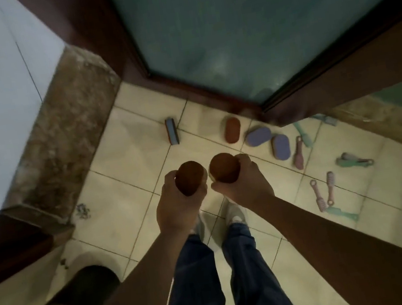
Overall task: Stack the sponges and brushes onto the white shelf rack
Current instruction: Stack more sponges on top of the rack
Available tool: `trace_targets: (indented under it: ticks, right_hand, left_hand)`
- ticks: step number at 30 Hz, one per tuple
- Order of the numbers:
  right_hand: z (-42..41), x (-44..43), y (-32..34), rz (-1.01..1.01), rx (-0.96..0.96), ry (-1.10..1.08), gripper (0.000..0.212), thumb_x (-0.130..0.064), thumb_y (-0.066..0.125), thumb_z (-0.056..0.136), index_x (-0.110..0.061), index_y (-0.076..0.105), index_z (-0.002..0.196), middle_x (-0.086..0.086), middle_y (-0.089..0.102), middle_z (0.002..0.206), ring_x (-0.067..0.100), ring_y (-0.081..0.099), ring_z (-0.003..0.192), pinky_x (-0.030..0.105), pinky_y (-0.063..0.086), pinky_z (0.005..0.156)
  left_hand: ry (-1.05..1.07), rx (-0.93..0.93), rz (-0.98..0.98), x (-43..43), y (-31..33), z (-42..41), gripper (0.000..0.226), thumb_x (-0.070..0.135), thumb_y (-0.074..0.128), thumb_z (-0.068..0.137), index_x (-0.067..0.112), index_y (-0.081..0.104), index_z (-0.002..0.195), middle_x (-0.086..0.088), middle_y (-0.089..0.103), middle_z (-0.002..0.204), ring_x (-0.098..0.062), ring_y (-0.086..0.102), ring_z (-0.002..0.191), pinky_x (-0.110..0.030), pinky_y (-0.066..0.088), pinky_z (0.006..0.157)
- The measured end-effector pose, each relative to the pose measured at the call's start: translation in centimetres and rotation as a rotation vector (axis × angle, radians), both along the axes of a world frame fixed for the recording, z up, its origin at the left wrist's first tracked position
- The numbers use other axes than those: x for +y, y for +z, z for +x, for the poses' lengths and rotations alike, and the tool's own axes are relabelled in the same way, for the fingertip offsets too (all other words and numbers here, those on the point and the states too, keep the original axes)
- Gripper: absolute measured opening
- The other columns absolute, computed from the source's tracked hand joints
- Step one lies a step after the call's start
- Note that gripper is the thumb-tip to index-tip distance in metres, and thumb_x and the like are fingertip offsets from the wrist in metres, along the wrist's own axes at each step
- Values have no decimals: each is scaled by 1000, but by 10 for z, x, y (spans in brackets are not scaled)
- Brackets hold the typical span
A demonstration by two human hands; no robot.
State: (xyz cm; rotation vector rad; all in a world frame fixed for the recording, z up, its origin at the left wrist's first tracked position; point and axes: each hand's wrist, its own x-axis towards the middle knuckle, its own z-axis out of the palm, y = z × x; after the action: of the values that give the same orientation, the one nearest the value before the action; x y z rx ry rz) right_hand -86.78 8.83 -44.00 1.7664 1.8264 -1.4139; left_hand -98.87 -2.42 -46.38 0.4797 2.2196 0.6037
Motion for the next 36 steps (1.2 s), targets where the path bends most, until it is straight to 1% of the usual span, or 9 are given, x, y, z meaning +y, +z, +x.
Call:
trace_targets:
  ticks: [6, 12, 15, 19, 23, 26, 30, 34, 36]
  right_hand:
    - [22, 0, 130, 106, 33, -130, 90, -54, 84, 60, -25, 40, 133, 0, 54, 125, 22, 57, 111, 41, 52, 91]
    - [40, -12, 234, 282, 98, -377, 90, -73, 77, 54, -26, 43, 123, -12, 51, 103, 10, 51, 92, 29, 47, 75]
    - [53, -20, 272, 334, 189, -574, 80, -64, 76, 66, -23, 42, 127, -7, 53, 110, 13, 52, 95, 31, 50, 76]
    - [78, -28, 319, 421, 381, -858, 64, -42, 73, 82, -18, 39, 131, 2, 58, 117, 23, 61, 107, 42, 54, 93]
    - [111, -35, 363, 540, 501, -1065, 50, -37, 70, 86, -23, 37, 120, 5, 60, 117, 20, 63, 103, 38, 52, 94]
    - [142, -36, 395, 637, 537, -1163, 50, -37, 68, 88, -19, 36, 123, 3, 59, 112, 20, 63, 103, 33, 53, 89]
    - [196, -41, 432, 703, 525, -1276, 47, -38, 64, 90, -22, 31, 121, 3, 56, 112, 26, 63, 103, 48, 57, 84]
    - [256, -53, 463, 728, 562, -1381, 46, -40, 61, 92, -27, 27, 119, -1, 51, 107, 26, 64, 96, 39, 59, 52]
    - [290, -57, 475, 763, 542, -1409, 48, -41, 60, 92, -28, 26, 122, -2, 51, 109, 25, 63, 98, 42, 61, 60]
  left_hand:
    - [-142, 57, 97, 32, 143, 2, 68, 64, 74, 64, 35, 45, 118, 15, 57, 101, -7, 58, 87, -27, 47, 77]
    - [-213, -9, 174, 57, 254, 16, 67, 70, 68, 66, 34, 46, 118, 10, 60, 106, -14, 60, 93, -30, 47, 75]
    - [-290, -17, 272, 68, 296, 28, 61, 66, 67, 72, 30, 47, 117, 7, 61, 110, -16, 60, 98, -35, 51, 83]
    - [-428, -33, 377, 83, 342, 54, 59, 55, 63, 83, 22, 46, 129, 1, 59, 122, -20, 58, 107, -35, 48, 88]
    - [-548, -63, 478, 99, 384, 95, 57, 48, 65, 84, 18, 46, 129, -3, 58, 123, -23, 59, 107, -34, 47, 88]
    - [-629, -119, 548, 110, 412, 135, 54, 44, 66, 85, 15, 46, 126, -5, 59, 122, -24, 59, 108, -35, 47, 91]
    - [-729, -175, 621, 120, 444, 193, 52, 35, 64, 89, 10, 43, 129, -10, 55, 123, -25, 55, 111, -32, 44, 94]
    - [-833, -266, 682, 125, 470, 260, 46, 30, 62, 91, 11, 39, 127, -4, 50, 116, -17, 52, 98, -28, 41, 82]
    - [-875, -291, 718, 126, 481, 297, 44, 30, 61, 91, 12, 38, 125, -3, 49, 114, -17, 52, 96, -29, 42, 82]
